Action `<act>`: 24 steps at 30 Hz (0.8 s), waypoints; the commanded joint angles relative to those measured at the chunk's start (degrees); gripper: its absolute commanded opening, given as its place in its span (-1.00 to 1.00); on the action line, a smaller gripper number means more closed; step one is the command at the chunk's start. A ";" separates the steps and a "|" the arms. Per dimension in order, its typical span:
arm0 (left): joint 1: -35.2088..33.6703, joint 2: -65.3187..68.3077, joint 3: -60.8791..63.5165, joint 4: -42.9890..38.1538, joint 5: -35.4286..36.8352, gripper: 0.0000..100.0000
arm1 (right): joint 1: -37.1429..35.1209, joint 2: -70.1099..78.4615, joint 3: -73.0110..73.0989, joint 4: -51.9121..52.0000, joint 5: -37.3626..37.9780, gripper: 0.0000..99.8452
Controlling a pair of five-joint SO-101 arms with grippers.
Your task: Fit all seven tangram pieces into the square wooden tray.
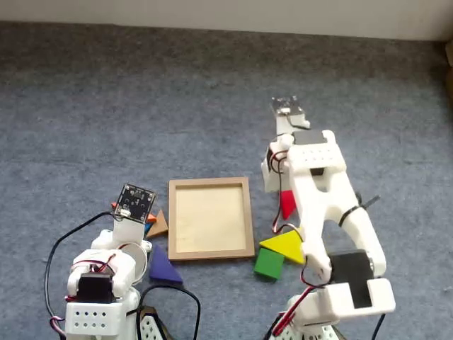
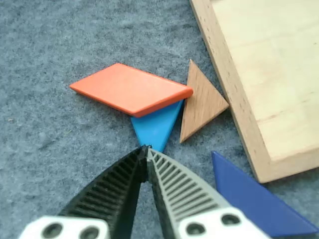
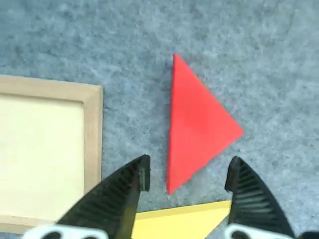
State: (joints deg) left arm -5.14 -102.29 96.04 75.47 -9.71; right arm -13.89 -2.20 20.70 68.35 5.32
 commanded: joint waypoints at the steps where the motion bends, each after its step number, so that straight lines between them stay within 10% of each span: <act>1: -0.48 -1.80 1.19 0.26 -0.44 -0.99 | -4.35 -4.62 -0.57 2.07 -0.53 -0.53; 24: -0.48 -1.80 1.19 0.26 -0.44 -0.99 | 1.71 14.29 -6.11 -0.40 5.54 -0.29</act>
State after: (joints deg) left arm -5.14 -102.29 96.04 75.47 -9.71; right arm -13.19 11.43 19.21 68.62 9.10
